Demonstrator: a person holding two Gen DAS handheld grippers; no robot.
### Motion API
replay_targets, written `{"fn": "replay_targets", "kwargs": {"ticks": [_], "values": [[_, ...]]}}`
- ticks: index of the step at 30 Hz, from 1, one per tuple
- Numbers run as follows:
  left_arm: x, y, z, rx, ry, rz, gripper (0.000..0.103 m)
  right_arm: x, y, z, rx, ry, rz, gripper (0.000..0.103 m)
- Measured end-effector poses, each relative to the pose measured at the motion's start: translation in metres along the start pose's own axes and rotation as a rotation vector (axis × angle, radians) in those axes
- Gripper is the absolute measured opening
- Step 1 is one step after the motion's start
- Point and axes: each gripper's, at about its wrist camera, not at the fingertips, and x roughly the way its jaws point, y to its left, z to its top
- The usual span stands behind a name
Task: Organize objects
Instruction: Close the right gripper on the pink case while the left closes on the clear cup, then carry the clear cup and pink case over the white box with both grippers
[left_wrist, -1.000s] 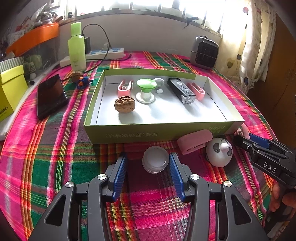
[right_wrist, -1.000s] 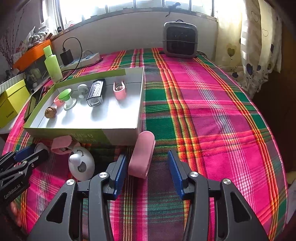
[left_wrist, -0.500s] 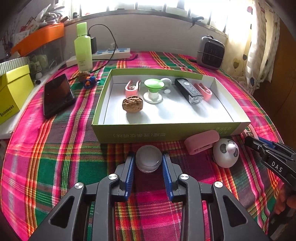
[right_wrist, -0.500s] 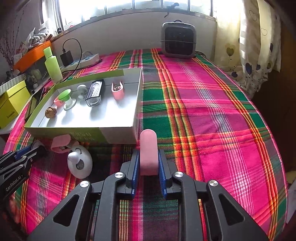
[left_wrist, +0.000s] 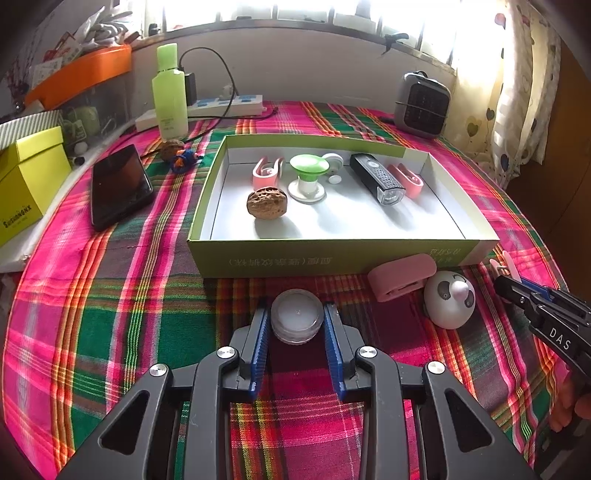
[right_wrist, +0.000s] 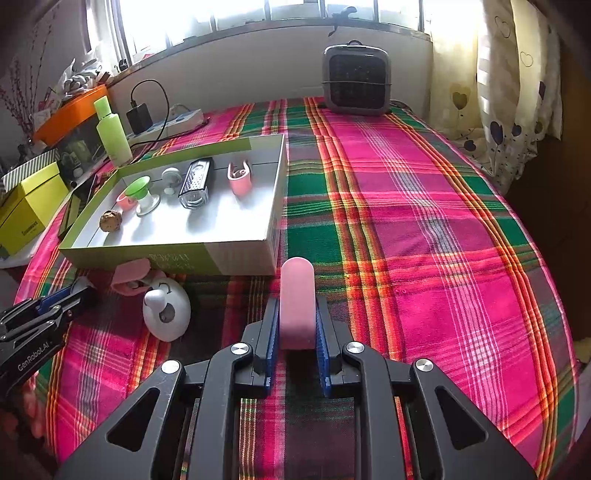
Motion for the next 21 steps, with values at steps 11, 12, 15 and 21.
{"fn": "replay_targets", "kwargs": {"ticks": [11, 12, 15, 21], "values": [[-0.008, -0.002, -0.009, 0.001, -0.004, -0.015, 0.026, -0.010, 0.004, -0.006, -0.002, -0.010, 0.044, 0.019], [-0.009, -0.003, -0.009, 0.001, -0.006, -0.017, 0.026, -0.011, 0.004, -0.007, -0.002, -0.011, 0.046, 0.019], [-0.014, -0.003, -0.009, 0.002, -0.013, -0.023, 0.026, -0.016, 0.004, -0.008, -0.002, -0.016, 0.059, 0.019], [-0.021, -0.004, -0.007, 0.004, -0.026, -0.031, 0.026, -0.026, 0.009, -0.007, -0.008, -0.034, 0.084, 0.019]]}}
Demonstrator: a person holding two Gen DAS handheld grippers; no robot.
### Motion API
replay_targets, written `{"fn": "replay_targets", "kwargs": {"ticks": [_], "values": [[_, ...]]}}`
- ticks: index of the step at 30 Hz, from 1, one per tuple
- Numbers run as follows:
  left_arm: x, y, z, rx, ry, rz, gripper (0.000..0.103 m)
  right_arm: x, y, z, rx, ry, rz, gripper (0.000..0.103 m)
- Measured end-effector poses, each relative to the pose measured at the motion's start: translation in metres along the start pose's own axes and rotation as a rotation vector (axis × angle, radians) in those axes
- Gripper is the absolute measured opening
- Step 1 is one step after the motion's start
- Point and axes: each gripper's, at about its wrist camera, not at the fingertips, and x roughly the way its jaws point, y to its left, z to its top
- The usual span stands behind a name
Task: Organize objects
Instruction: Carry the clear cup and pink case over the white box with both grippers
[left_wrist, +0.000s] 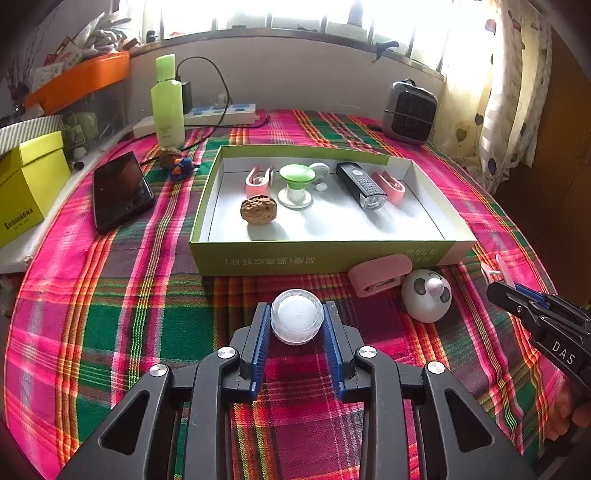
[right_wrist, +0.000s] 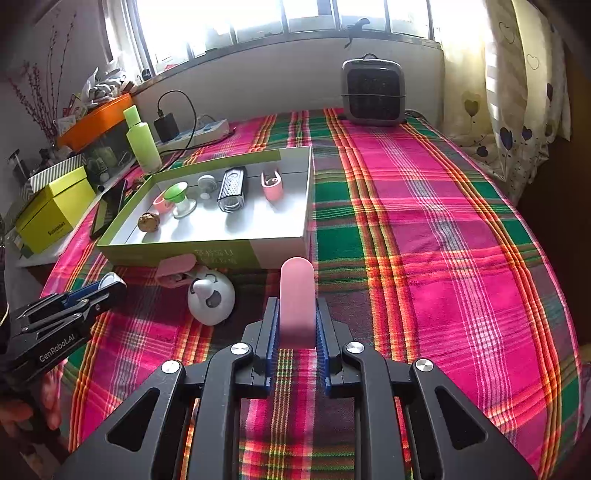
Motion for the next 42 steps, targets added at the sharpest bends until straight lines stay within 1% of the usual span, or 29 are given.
{"fn": "replay_targets", "kwargs": {"ticks": [10, 18, 20, 35, 42], "values": [[-0.009, -0.004, 0.005, 0.013, -0.017, -0.009, 0.026, -0.009, 0.013, 0.004, -0.029, -0.019, 0.045, 0.019], [-0.013, -0.003, 0.014, 0.006, -0.030, -0.023, 0.026, -0.009, 0.026, 0.015, -0.063, -0.029, 0.083, 0.019], [-0.013, -0.002, 0.017, 0.005, -0.036, -0.017, 0.026, -0.009, 0.029, 0.018, -0.073, -0.035, 0.091, 0.019], [-0.003, 0.003, 0.040, -0.007, -0.051, -0.023, 0.026, 0.012, 0.038, 0.044, -0.089, -0.022, 0.144, 0.019], [0.007, 0.005, 0.051, -0.011, -0.049, -0.021, 0.026, 0.026, 0.047, 0.061, -0.128, -0.017, 0.169, 0.019]]}}
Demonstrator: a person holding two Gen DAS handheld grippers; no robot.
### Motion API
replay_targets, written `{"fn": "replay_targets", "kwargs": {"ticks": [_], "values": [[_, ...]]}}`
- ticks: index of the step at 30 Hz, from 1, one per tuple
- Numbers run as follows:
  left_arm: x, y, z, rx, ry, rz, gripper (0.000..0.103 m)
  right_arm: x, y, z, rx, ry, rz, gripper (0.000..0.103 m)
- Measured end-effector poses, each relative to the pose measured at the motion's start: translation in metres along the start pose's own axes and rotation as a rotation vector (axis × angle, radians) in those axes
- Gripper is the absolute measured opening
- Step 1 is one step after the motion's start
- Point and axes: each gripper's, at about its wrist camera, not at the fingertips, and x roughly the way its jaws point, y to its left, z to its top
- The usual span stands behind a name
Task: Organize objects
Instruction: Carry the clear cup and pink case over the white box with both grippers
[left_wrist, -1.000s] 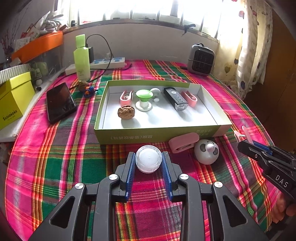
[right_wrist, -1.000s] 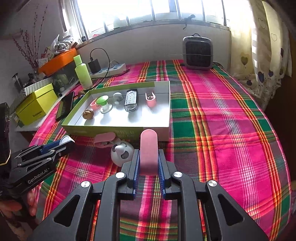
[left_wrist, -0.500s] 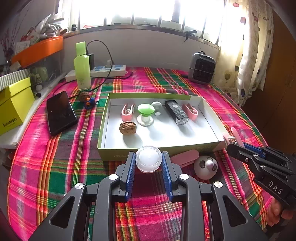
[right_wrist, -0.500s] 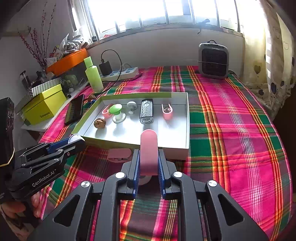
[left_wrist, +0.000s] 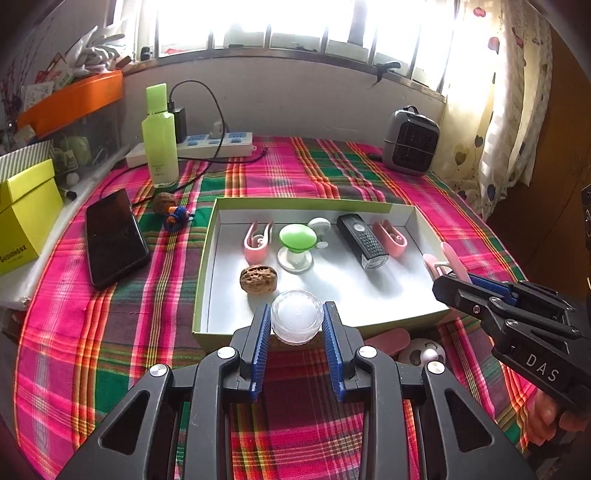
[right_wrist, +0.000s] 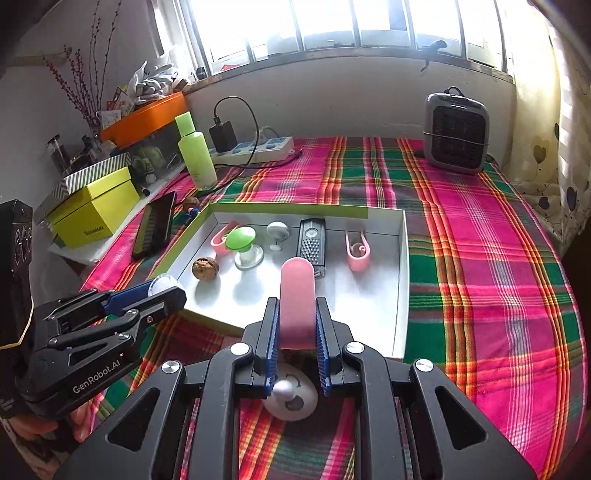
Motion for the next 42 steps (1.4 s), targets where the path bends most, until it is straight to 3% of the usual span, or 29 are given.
{"fn": "replay_targets", "kwargs": {"ticks": [15, 42], "values": [[0.032, 0.004, 0.010, -0.007, 0.052, -0.002, 0.026, 0.034, -0.007, 0.027, -0.009, 0.053, 0.065, 0.019], [0.056, 0.005, 0.014, 0.021, 0.099, 0.031, 0.027, 0.068, 0.011, 0.030, -0.091, 0.134, 0.117, 0.019]]}}
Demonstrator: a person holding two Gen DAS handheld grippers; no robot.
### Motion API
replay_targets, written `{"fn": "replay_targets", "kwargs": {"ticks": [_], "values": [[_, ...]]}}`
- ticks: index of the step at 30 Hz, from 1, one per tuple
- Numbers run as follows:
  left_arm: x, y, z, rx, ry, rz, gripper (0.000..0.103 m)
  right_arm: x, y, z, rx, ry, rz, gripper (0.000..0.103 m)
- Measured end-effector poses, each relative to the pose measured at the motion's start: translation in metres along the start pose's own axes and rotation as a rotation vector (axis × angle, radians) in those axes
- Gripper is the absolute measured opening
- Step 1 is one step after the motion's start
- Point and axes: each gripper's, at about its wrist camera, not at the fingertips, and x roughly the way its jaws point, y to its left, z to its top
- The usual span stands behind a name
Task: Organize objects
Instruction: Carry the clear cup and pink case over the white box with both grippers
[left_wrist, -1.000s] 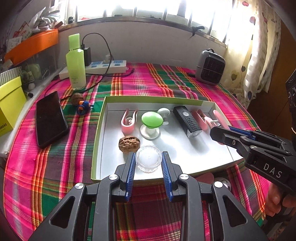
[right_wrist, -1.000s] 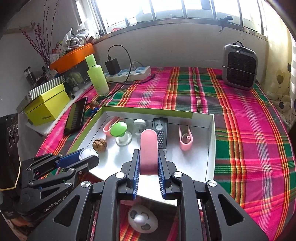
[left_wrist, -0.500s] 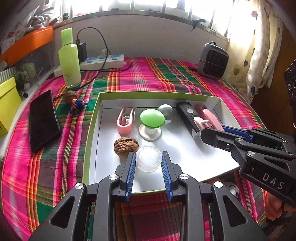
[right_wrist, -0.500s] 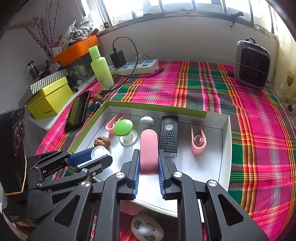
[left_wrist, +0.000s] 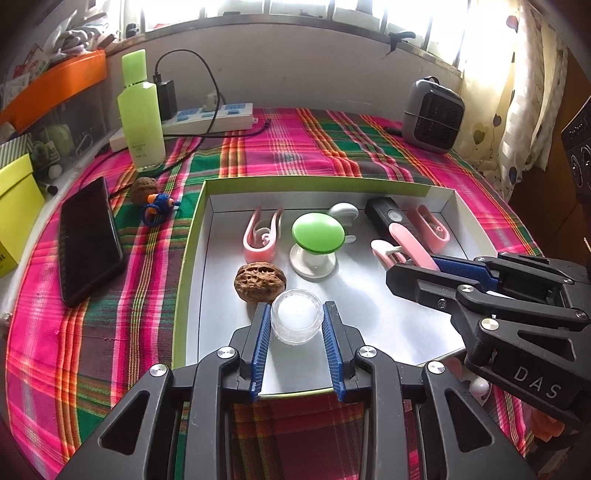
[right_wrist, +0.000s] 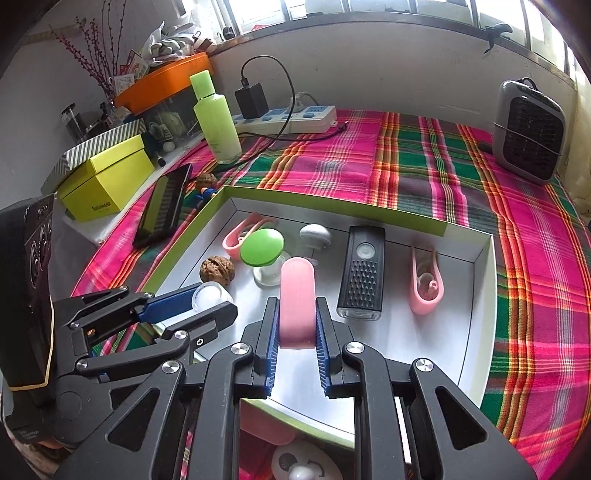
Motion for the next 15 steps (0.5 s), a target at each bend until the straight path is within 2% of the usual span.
{"fn": "replay_targets", "kwargs": {"ticks": [15], "values": [[0.002, 0.000, 0.001, 0.019, 0.004, 0.017, 0.027, 0.023, 0.001, 0.006, -0.022, 0.056, -0.026, 0.019]]}}
